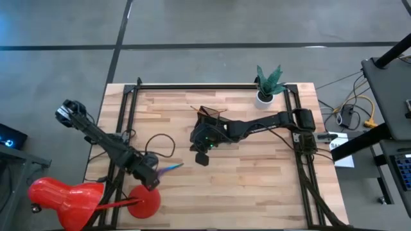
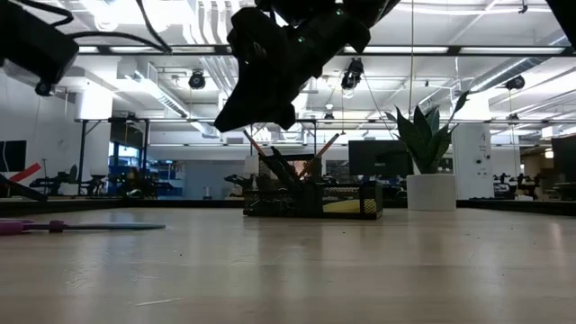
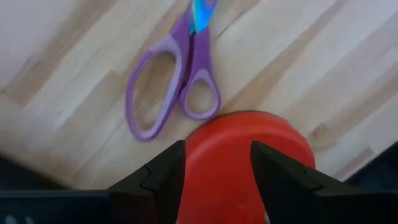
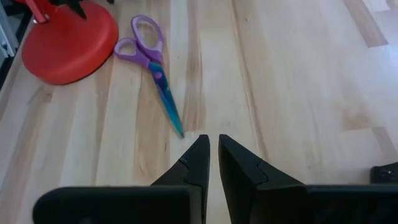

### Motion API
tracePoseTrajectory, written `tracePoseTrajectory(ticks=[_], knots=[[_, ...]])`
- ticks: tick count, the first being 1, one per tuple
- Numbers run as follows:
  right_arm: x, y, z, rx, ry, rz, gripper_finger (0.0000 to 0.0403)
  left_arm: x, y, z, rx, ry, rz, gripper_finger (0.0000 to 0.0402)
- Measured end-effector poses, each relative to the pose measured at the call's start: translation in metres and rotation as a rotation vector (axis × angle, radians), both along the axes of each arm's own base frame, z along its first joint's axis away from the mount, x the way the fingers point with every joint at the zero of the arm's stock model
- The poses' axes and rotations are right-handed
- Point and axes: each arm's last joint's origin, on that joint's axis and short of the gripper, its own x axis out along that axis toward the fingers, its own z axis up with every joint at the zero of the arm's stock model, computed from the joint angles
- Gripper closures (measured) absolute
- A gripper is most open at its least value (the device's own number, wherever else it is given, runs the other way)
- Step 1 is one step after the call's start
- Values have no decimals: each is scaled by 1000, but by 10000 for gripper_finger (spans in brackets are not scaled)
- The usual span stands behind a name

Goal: Pick and place office supplies into organizer
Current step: Put the scissors into the desk organizer

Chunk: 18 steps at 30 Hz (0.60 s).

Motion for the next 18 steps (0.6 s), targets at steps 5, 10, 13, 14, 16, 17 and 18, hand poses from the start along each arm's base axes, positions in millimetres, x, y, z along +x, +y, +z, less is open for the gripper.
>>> tracePoseTrajectory(ticks=[5,10,13,14,16,17,18], knots=[[-2,0,1,-2,10,0,376,-5,-5,-20,50,-44,-29,236],[-6,0,-4,-7,75,-1,376,-5,-12,-39,174,-42,-167,236],[-8,0,-6,-8,107,-1,376,-2,-19,-50,224,-50,-255,236],[-9,0,-6,-8,114,-1,376,-2,-21,-53,238,-44,-262,236],[-9,0,-7,-9,115,-1,376,0,-22,-61,261,-17,-266,236],[-9,-1,-7,-11,115,-3,376,1,-23,-64,270,-3,-268,236],[-9,-1,-7,-12,115,-4,376,1,-23,-67,278,4,-268,236]])
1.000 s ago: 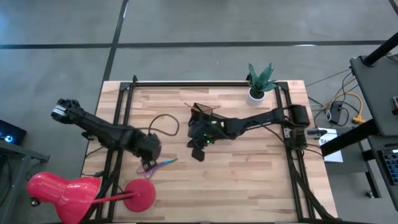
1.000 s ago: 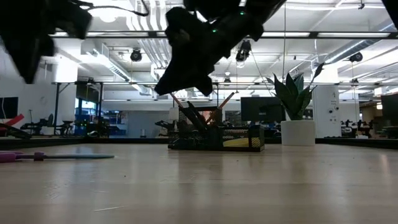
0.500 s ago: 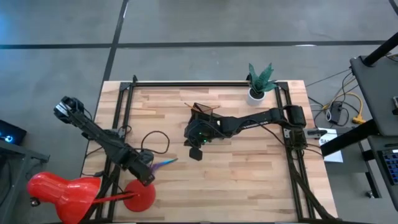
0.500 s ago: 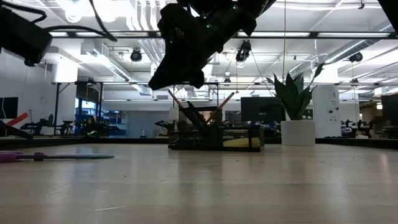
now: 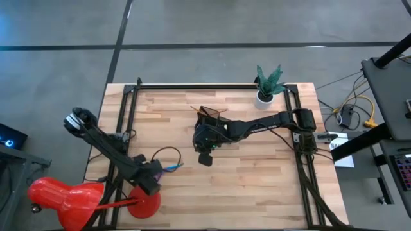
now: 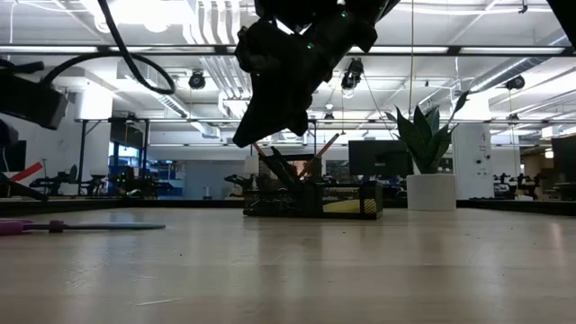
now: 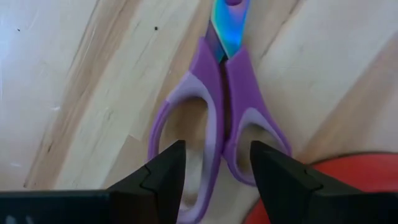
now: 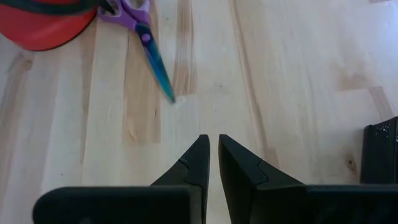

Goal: Pick and place office supplies into organizer
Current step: Put the scissors into the desk organizer

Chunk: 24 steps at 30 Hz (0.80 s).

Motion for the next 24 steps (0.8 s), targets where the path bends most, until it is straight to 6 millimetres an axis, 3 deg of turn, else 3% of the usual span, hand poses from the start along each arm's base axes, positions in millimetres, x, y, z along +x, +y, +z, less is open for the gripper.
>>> tracePoseTrajectory(ticks=[8,19,24], knots=[[0,-1,0,-22,-4,18,376,4,-3,-11,38,18,5,240],[0,-5,0,-34,-7,24,376,-1,1,-26,25,1,-3,350],[0,-5,0,-34,-6,23,376,-1,2,-25,20,-6,-2,352]])
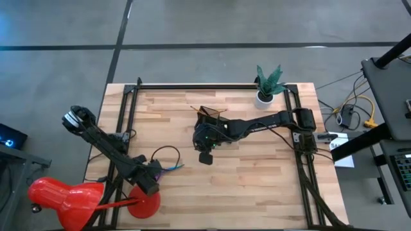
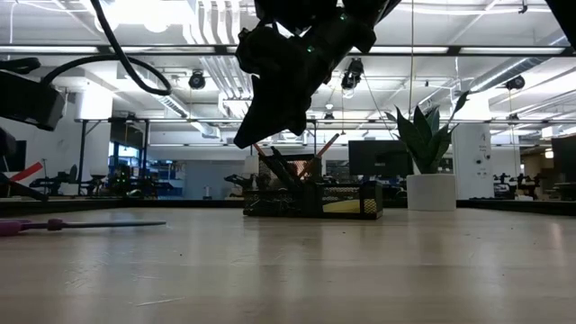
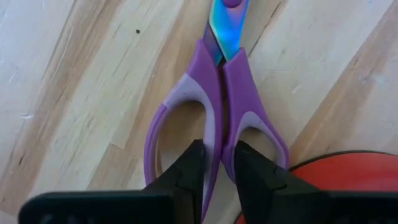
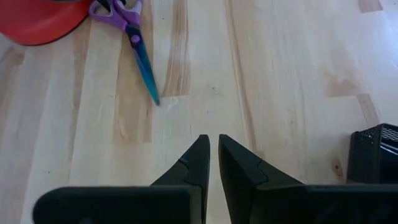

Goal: Pick and place office supplies into organizer
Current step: Put the scissors into the desk organizer

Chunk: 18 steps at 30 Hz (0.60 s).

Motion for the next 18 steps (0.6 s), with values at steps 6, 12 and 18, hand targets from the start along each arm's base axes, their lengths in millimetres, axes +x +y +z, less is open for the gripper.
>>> tracePoseTrajectory(ticks=[6,12,18], knots=[[0,-1,0,0,1,-2,376,0,2,10,-20,-49,4,352],[0,-7,0,-1,1,-15,376,-4,13,23,54,-119,29,352],[0,-14,0,-1,1,-27,376,-4,23,33,69,-143,10,352]])
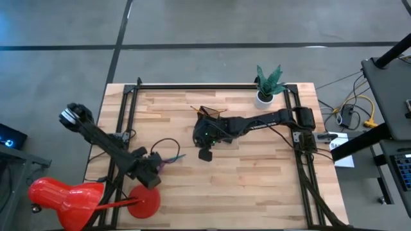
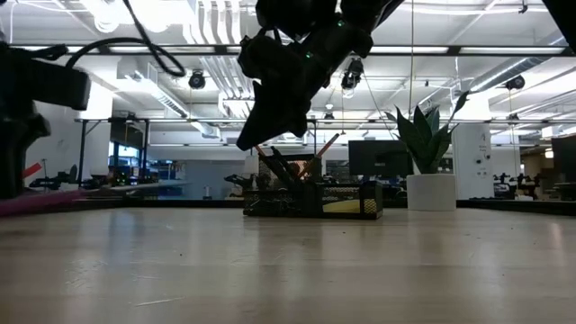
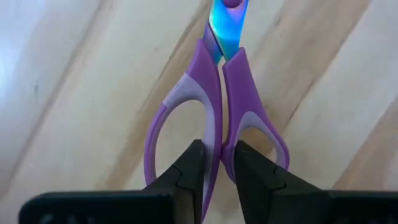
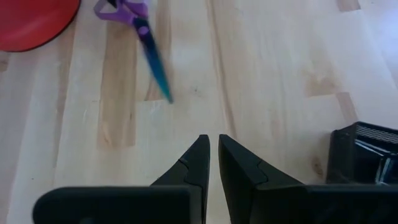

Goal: Pick and place office supplies into organizer
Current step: Put the scissors into the desk organizer

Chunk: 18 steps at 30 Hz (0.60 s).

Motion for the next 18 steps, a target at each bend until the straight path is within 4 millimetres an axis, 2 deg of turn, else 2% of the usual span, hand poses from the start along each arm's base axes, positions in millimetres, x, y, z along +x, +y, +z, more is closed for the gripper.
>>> tracePoseTrajectory(ticks=[6,9,13,18], knots=[[0,-9,1,0,-1,-20,376,8,4,13,2,-24,-66,352],[-2,-11,7,-30,-21,-27,376,13,6,26,63,-18,-112,352],[-8,-14,29,-177,-66,-117,376,18,16,45,189,22,-153,352],[-26,-16,65,-408,-116,-364,376,24,33,75,381,98,-243,352]])
